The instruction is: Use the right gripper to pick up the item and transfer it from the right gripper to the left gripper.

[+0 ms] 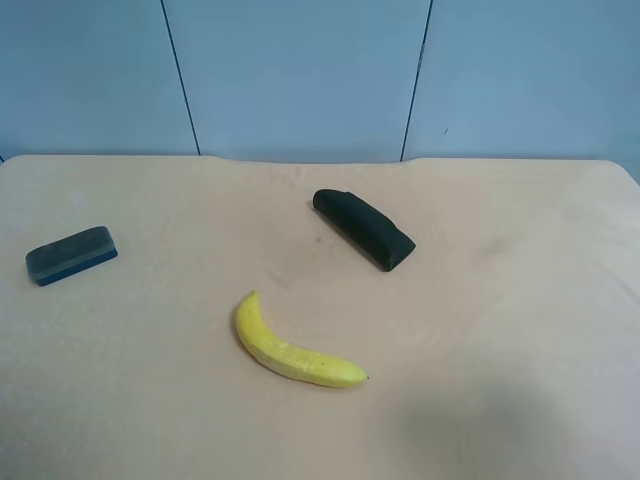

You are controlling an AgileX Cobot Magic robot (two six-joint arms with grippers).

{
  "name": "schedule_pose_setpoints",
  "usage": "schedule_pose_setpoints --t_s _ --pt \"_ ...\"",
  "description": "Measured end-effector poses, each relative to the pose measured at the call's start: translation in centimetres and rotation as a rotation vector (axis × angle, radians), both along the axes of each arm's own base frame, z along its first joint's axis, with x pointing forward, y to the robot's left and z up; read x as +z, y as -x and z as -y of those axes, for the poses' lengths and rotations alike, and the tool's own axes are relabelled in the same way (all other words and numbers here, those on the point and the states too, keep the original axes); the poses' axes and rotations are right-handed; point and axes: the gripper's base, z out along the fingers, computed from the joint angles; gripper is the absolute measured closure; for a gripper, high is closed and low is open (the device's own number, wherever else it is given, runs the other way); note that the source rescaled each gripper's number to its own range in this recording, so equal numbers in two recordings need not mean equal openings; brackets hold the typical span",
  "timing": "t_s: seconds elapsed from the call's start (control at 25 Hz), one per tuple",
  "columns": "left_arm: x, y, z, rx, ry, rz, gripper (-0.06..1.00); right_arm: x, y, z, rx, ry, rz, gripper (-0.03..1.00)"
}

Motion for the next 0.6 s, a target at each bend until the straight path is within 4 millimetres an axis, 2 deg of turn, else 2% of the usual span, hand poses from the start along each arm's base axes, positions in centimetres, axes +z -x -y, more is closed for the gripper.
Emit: schedule_pose_setpoints --t_s 0.24,0.6 --pt "0.00 0.00 0.00 0.000 0.000 0.000 -0.05 0.00 0.12 -0.07 -0.142 0.000 0.000 -0.03" --pt "0.00 0.00 0.00 0.000 0.000 0.000 -0.05 0.00 0.10 -0.06 -0.116 0.000 0.000 -0.03"
